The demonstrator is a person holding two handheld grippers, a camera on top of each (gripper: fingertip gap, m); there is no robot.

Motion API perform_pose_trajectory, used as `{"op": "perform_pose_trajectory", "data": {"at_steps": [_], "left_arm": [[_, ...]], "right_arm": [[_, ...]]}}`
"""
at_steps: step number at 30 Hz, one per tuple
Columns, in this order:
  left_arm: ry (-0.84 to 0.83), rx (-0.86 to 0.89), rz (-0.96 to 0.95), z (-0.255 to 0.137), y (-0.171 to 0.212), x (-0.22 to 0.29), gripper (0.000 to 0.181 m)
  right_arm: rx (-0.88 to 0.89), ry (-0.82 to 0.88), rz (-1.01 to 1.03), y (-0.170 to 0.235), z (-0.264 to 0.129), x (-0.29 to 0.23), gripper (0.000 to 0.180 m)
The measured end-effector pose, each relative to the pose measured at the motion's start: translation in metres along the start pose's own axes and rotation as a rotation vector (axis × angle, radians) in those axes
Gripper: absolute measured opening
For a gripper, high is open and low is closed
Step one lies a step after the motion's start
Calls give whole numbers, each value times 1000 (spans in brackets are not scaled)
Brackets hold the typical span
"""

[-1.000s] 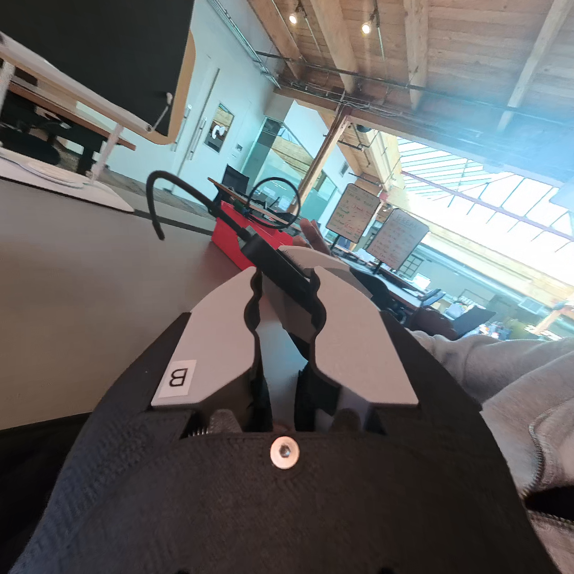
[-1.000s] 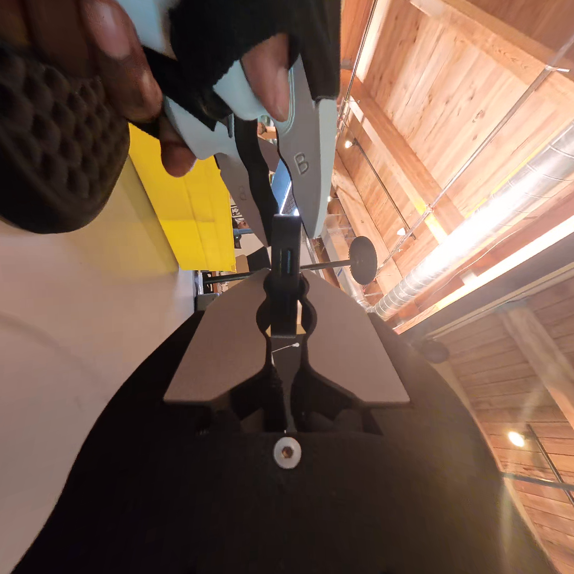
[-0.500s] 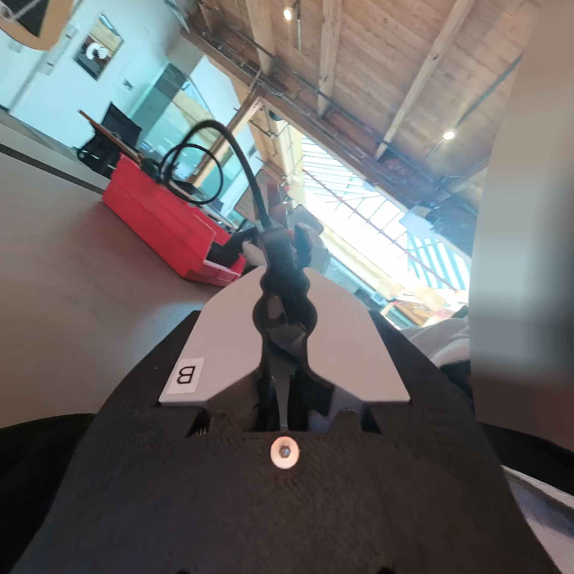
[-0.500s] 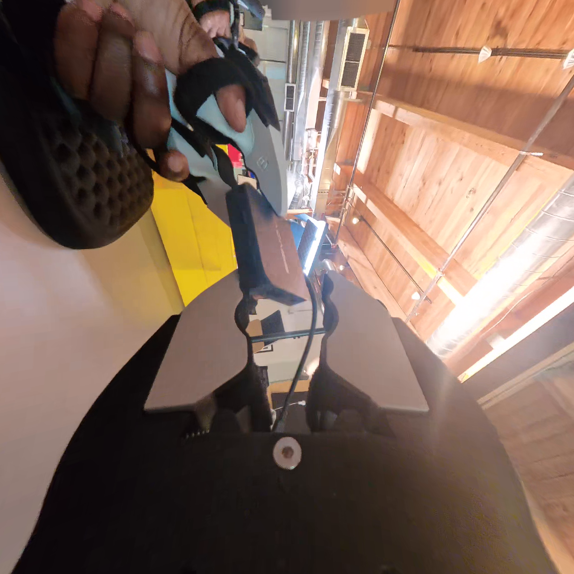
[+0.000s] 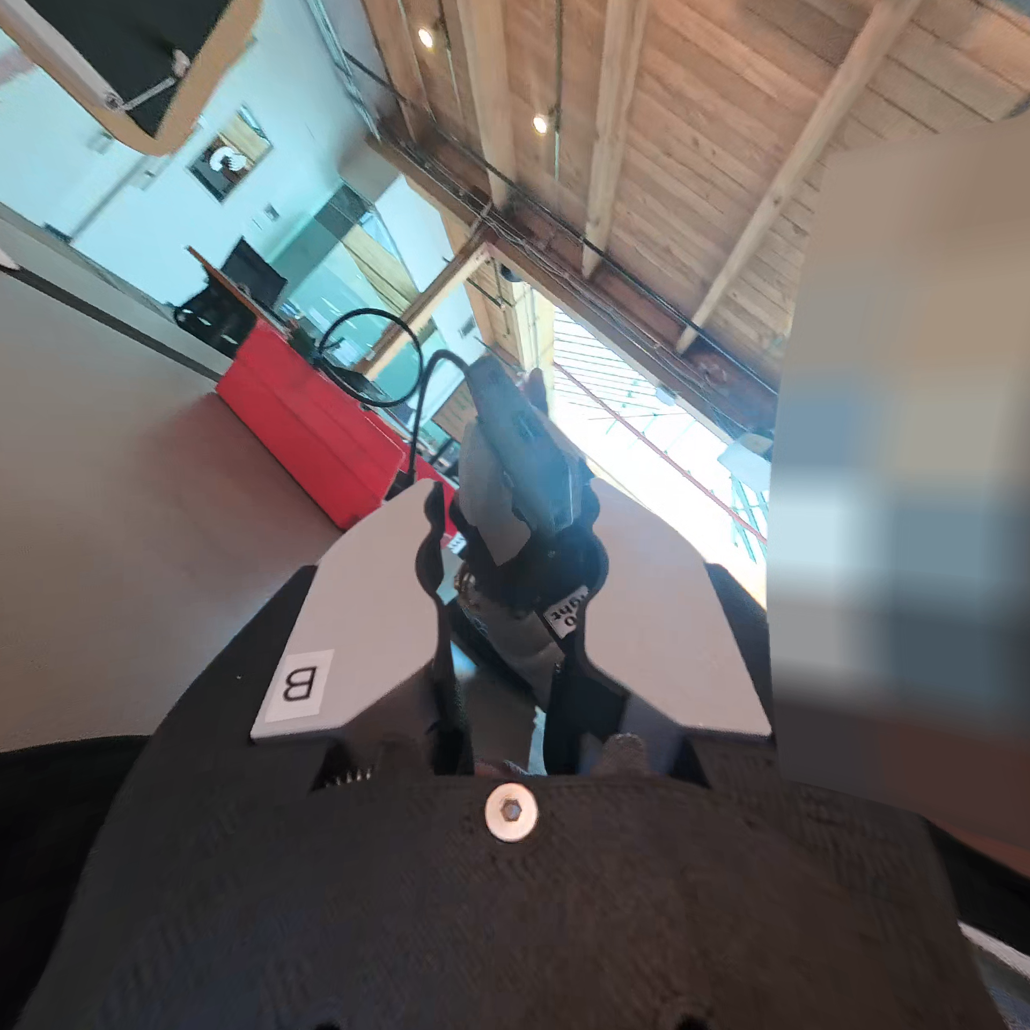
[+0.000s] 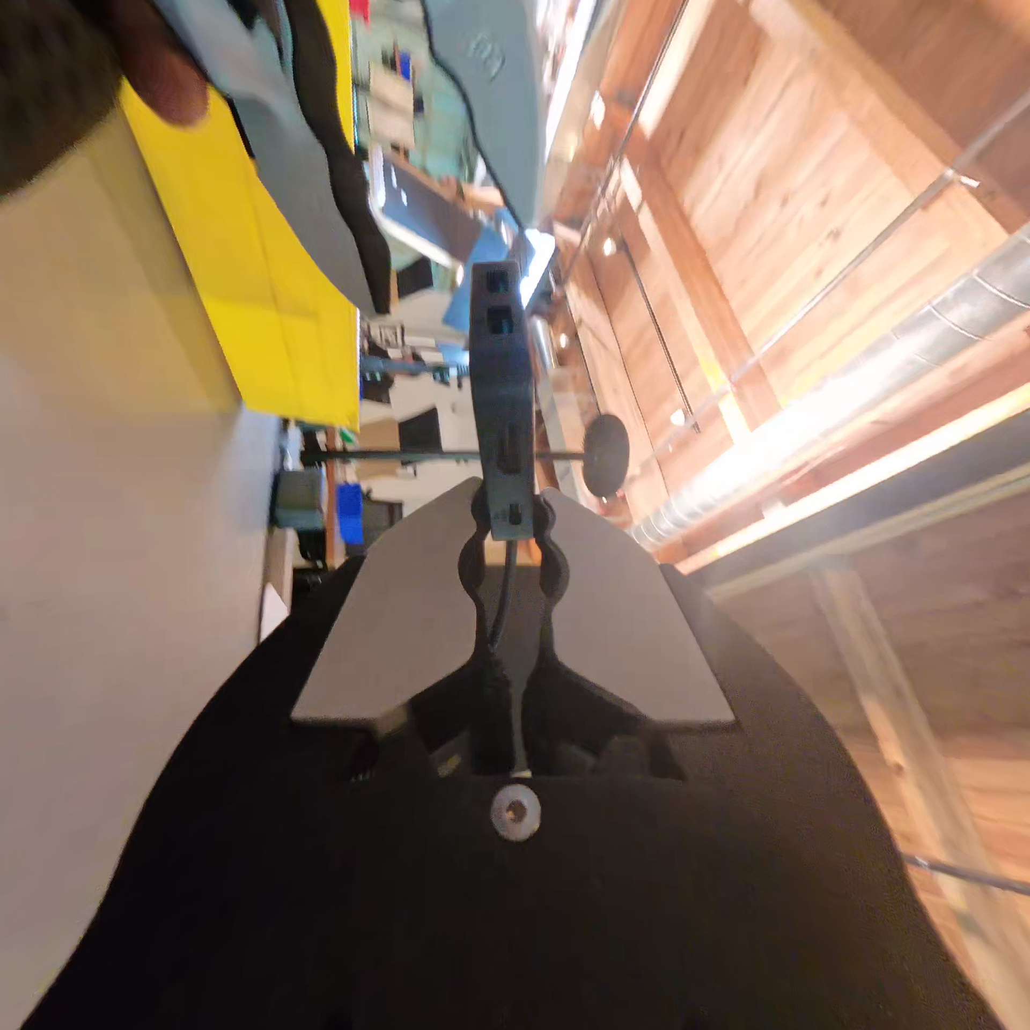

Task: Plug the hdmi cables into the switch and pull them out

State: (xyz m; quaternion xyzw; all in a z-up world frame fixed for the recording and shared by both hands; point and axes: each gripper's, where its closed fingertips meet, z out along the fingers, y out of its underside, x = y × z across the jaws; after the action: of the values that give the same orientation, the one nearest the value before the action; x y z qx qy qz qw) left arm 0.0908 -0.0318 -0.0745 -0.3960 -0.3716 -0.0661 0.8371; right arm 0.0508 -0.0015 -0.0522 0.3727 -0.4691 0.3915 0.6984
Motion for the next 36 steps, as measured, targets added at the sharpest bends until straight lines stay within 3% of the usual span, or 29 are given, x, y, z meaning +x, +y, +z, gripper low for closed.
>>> {"op": "perform_pose_trajectory", "data": {"at_steps": [1,4,6,8,14,17,22,25,29,36], "left_arm": [[-29,-4,15,2,1,-3,47],[-105,-45,91,8,9,-8,46],[-86,-38,121,8,10,-4,23],[-70,-39,111,7,10,-2,18],[57,-51,-9,1,8,8,14],[108,-116,-52,2,16,12,14],[109,-153,-80,4,20,11,15],[65,-115,-94,5,15,3,20],[52,-60,-74,3,9,2,48],[13,88,28,-4,-8,2,52]], "right_arm": [[-41,5,-29,4,2,0,14],[-70,-5,-61,0,4,-5,14],[-78,-21,-89,-4,4,-10,15],[-74,-30,-90,-6,4,-14,15],[164,-21,-56,-23,-7,-12,21],[234,-40,-26,-22,-12,-12,35],[269,-64,-31,-27,-17,-11,16],[230,-188,69,-23,-14,-19,14],[137,-355,270,-12,-7,-35,13],[-157,-581,383,42,-4,-75,14]]}}
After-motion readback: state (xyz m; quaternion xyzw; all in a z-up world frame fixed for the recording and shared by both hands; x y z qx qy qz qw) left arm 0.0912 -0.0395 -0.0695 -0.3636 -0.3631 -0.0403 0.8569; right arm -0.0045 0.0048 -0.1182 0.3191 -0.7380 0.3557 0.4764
